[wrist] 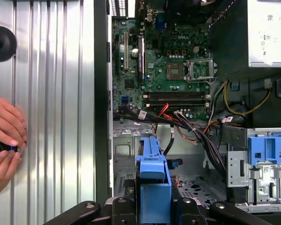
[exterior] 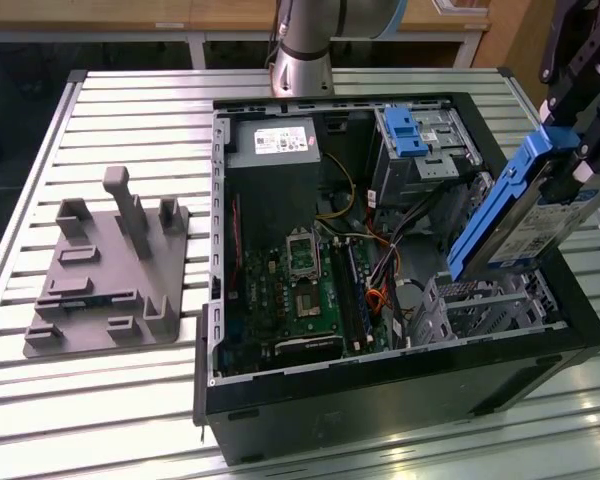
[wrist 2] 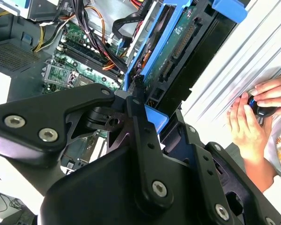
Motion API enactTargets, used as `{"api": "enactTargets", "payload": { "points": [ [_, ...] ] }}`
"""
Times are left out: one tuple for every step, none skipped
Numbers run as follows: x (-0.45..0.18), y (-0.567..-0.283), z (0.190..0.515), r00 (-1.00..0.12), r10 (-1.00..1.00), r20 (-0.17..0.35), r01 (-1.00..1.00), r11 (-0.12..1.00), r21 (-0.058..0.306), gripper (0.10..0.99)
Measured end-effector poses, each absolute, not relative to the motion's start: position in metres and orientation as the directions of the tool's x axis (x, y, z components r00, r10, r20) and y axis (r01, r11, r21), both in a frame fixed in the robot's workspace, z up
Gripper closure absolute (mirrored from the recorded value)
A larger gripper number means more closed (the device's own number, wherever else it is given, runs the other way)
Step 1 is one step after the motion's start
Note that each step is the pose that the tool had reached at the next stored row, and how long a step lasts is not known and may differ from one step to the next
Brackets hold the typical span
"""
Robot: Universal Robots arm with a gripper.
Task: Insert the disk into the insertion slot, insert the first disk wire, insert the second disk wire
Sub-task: 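Insert the disk into the insertion slot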
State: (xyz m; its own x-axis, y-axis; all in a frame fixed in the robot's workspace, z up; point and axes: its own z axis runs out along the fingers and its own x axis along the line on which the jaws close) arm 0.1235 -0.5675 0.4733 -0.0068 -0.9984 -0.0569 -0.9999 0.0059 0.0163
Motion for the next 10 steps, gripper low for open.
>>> {"api": "enactTargets", "payload": {
  "points": [
    [0.1235,-0.5675,0.4727,-0.007,-0.998,-0.057,-1.0,0.006,0.016,0.722],
    [0.1235,-0.5675,0.472,-0.007,-0.998,-0.057,-1.0,0.006,0.016,0.722],
    [0.1235,-0.5675,0.4714,-0.007,-0.998,-0.057,-1.0,0.006,0.016,0.722],
    [0.1236,-0.5675,0.4707,-0.007,-0.998,-0.057,-1.0,0.006,0.016,0.722],
    [0.1235,-0.5675,0.47,-0.007,-0.998,-0.057,-1.0,0.006,0.016,0.722],
    [0.1235,-0.5675,0.4692,-0.007,-0.998,-0.057,-1.0,0.006,0.016,0.722],
    [0.1235,-0.5675,0.4685,-0.007,-0.998,-0.057,-1.0,0.006,0.016,0.722],
    [0.1235,-0.5675,0.4679,-0.007,-0.998,-0.057,-1.0,0.006,0.016,0.722],
    [0.1235,-0.5675,0.4672,-0.007,-0.998,-0.057,-1.0,0.006,0.016,0.722],
    [0.1236,-0.5675,0.4666,-0.006,-0.998,-0.057,-1.0,0.006,0.016,0.722]
  ]
}}
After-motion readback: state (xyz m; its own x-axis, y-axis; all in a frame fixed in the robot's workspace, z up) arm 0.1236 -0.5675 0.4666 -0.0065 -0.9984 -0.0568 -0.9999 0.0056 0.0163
